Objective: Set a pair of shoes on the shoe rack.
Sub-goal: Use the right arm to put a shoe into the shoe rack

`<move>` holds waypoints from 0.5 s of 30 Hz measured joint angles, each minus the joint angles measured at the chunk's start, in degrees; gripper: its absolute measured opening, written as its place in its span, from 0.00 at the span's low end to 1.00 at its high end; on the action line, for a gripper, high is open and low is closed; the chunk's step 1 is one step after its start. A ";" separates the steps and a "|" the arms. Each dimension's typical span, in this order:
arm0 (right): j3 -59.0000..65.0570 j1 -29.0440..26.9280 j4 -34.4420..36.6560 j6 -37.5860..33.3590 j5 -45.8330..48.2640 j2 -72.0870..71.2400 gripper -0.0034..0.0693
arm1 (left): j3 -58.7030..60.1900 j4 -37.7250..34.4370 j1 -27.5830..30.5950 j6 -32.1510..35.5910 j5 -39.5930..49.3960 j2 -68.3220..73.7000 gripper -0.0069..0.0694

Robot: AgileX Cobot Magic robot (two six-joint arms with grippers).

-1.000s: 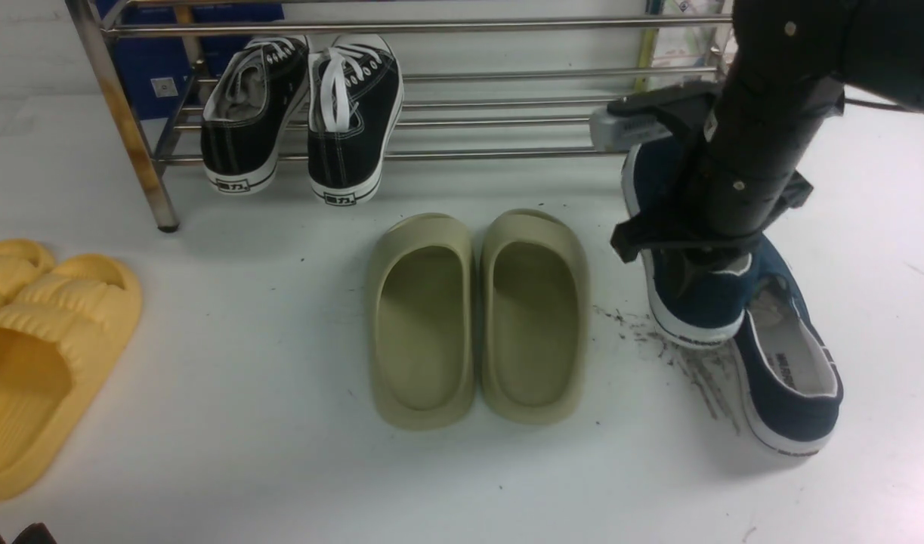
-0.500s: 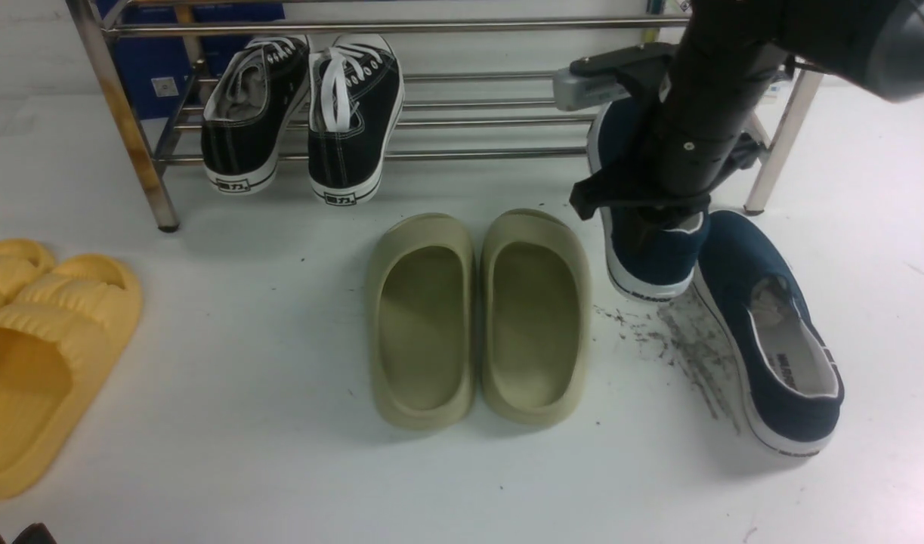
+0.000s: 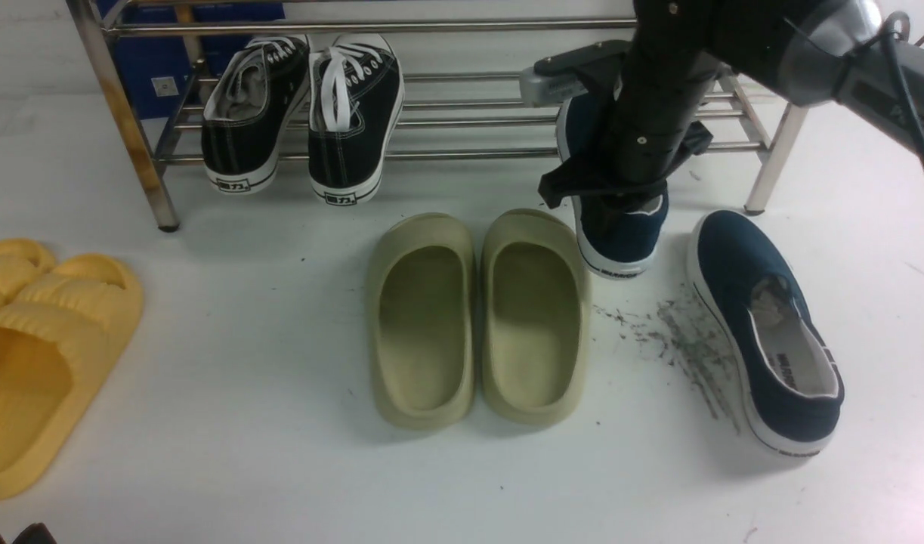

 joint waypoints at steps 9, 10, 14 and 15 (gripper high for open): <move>-4.27 -0.96 -2.17 -0.02 -0.94 2.37 0.11 | 0.00 0.00 0.00 0.00 0.00 0.00 0.40; -4.50 -1.21 -2.17 -0.02 -1.27 2.51 0.11 | 0.00 0.00 0.00 0.00 0.00 0.00 0.40; -5.05 -2.26 -2.78 -0.02 -3.90 3.20 0.11 | 0.00 0.00 0.00 0.00 0.00 0.00 0.40; -5.05 -2.34 -2.77 -0.02 -4.24 3.28 0.11 | 0.00 0.00 0.00 0.00 0.00 0.00 0.40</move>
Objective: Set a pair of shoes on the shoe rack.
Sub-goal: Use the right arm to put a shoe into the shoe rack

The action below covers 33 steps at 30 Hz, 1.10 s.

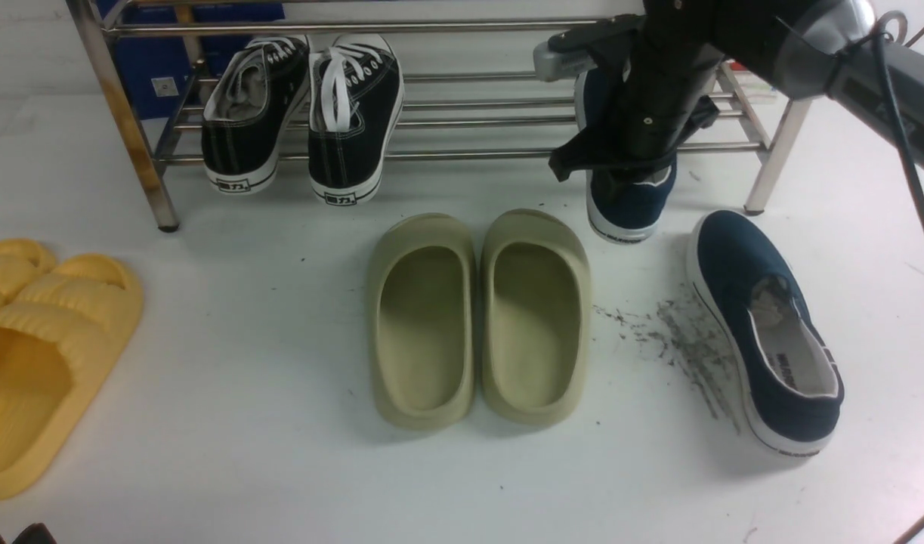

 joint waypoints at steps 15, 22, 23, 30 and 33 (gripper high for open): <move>-0.59 -0.54 4.97 -3.50 -5.17 2.35 0.11 | 0.00 0.00 0.00 0.00 0.00 0.00 0.40; -0.59 -0.54 4.85 -3.50 -9.30 2.84 0.11 | 0.00 0.00 0.00 0.00 0.00 0.00 0.40; -0.59 -0.54 4.79 -3.50 -9.24 2.84 0.11 | 0.00 0.00 0.00 0.00 0.00 0.00 0.40; -3.15 -0.54 3.93 -3.68 -5.65 2.91 0.12 | 0.00 0.00 0.00 0.00 0.00 0.00 0.40; -5.09 -0.54 2.40 -3.84 -4.69 2.91 0.12 | 0.00 0.00 0.00 0.00 0.00 0.00 0.40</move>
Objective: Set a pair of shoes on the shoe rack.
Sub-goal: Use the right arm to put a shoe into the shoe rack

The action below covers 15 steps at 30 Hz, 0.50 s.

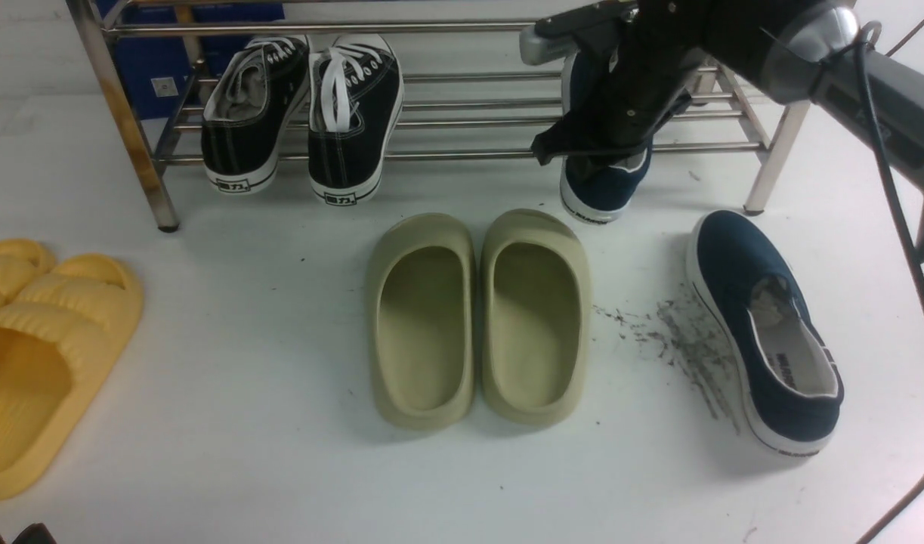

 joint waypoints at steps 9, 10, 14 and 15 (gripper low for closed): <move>-1.30 -0.40 -1.80 -0.45 -0.60 0.17 0.13 | 0.00 0.00 0.00 0.00 0.00 0.00 0.40; -1.30 -0.54 -1.80 -0.45 -0.60 0.31 0.13 | 0.00 0.00 0.00 0.00 0.00 0.00 0.40; -1.30 -1.41 -1.80 -0.48 -1.03 0.60 0.19 | 0.00 0.00 0.00 0.00 0.00 0.00 0.40; -1.30 -1.61 -1.80 -0.48 -1.08 0.67 0.21 | 0.00 0.00 0.00 0.00 0.00 0.00 0.40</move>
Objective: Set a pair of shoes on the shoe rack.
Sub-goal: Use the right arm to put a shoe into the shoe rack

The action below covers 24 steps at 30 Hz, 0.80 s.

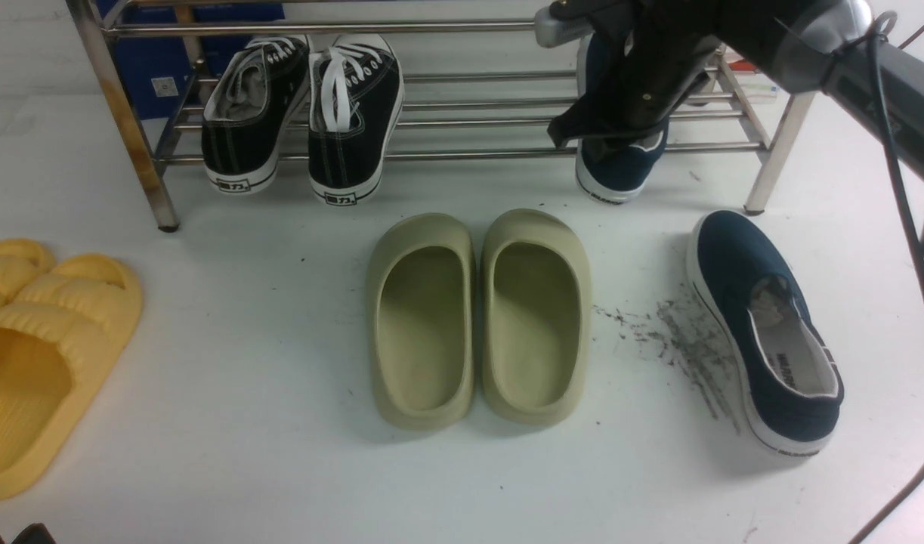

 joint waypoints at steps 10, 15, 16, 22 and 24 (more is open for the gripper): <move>-0.50 -0.55 0.00 -0.18 -3.48 -0.09 0.52 | 0.00 0.00 0.00 0.00 0.00 0.00 0.40; -0.57 -0.55 0.00 -0.20 -3.29 -0.15 0.56 | 0.00 0.00 0.00 0.00 0.00 0.00 0.40; -0.57 -0.55 0.00 -0.20 -3.10 -0.28 0.56 | 0.00 0.00 0.00 0.00 0.00 0.00 0.40; -0.57 -0.55 0.31 -0.20 2.35 -2.78 0.55 | 0.00 0.00 0.00 0.00 0.00 0.00 0.40; -0.57 -0.55 0.31 -0.30 4.20 -3.68 0.54 | 0.00 0.00 0.00 0.00 0.00 0.00 0.40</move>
